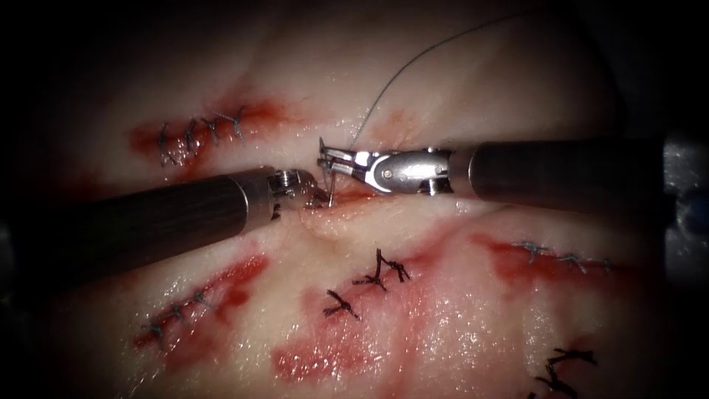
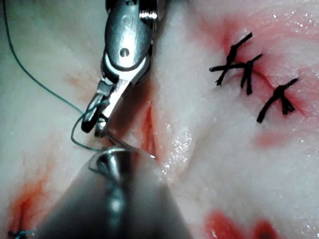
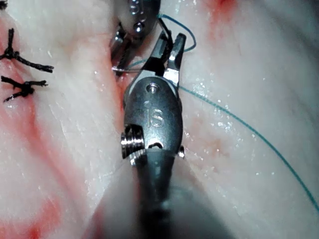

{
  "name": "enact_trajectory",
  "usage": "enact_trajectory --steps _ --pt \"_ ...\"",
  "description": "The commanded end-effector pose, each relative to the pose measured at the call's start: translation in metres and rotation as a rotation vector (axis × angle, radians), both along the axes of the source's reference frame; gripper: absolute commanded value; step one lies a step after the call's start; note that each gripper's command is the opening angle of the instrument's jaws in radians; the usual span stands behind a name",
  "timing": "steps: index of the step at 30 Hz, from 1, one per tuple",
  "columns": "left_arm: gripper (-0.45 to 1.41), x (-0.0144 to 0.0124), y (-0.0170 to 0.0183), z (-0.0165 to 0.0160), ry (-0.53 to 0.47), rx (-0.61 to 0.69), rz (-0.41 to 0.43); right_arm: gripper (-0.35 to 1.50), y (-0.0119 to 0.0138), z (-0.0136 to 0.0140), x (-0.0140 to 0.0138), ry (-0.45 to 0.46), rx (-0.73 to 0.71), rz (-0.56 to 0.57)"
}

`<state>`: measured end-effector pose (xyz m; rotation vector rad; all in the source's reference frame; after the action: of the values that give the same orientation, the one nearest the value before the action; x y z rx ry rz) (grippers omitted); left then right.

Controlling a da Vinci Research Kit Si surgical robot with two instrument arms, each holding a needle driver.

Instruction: Wound Closure

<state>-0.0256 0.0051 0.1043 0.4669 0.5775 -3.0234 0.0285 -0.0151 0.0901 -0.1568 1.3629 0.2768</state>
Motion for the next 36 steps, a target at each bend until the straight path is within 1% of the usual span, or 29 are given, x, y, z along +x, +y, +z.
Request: enact_trajectory --steps 1,2,3,6,12,16,17,22,23,26,30,36 --pt "0.42 -0.0006 0.0007 0.0002 -0.004 -0.013 -0.009 -0.35 0.0004 0.0007 0.0004 -0.004 0.025 0.03" --pt "0.29 -0.0006 0.0009 -0.0003 -0.011 -0.028 -0.023 -0.35 0.0005 0.0008 0.0002 -0.013 0.035 0.053" --pt "0.25 -0.0006 0.001 -0.001 -0.023 -0.041 -0.042 -0.35 0.0008 0.0009 -0.0002 -0.027 0.056 0.099" --pt "0.25 -0.0007 0.0009 -0.0025 -0.031 -0.063 -0.077 -0.35 0.001 0.0011 -0.0006 -0.035 0.071 0.13" --pt "0.22 -0.0012 -0.0001 -0.0053 -0.023 -0.075 -0.15 -0.35 0.0011 0.001 -0.0005 -0.036 0.072 0.131" --pt "0.15 -0.0016 -0.002 -0.0064 -0.021 -0.086 -0.152 -0.35 0.0012 0.001 -0.0006 -0.042 0.072 0.143" --pt "0.1 -0.0018 -0.0026 -0.0067 -0.019 -0.089 -0.155 -0.35 0.0012 0.001 -0.0006 -0.043 0.072 0.146" --pt "0.04 -0.0036 -0.0041 -0.007 -0.043 -0.085 -0.151 -0.35 0.0015 0.0011 -0.0008 -0.052 0.072 0.163" --pt "-0.01 -0.0043 -0.0043 -0.0069 -0.05 -0.088 -0.153 -0.35 0.0015 0.001 -0.0008 -0.054 0.072 0.168" --pt "-0.07 -0.0057 -0.0047 -0.0066 -0.072 -0.094 -0.148 -0.35 0.0017 0.0009 -0.0011 -0.067 0.073 0.194" --pt "-0.07 -0.0068 -0.0053 -0.006 -0.093 -0.084 -0.147 -0.35 0.0019 0.0007 -0.0014 -0.116 0.081 0.242" --pt "-0.07 -0.0071 -0.0058 -0.0056 -0.095 -0.078 -0.148 -0.35 0.0016 0.0006 -0.0012 -0.228 0.096 0.347"
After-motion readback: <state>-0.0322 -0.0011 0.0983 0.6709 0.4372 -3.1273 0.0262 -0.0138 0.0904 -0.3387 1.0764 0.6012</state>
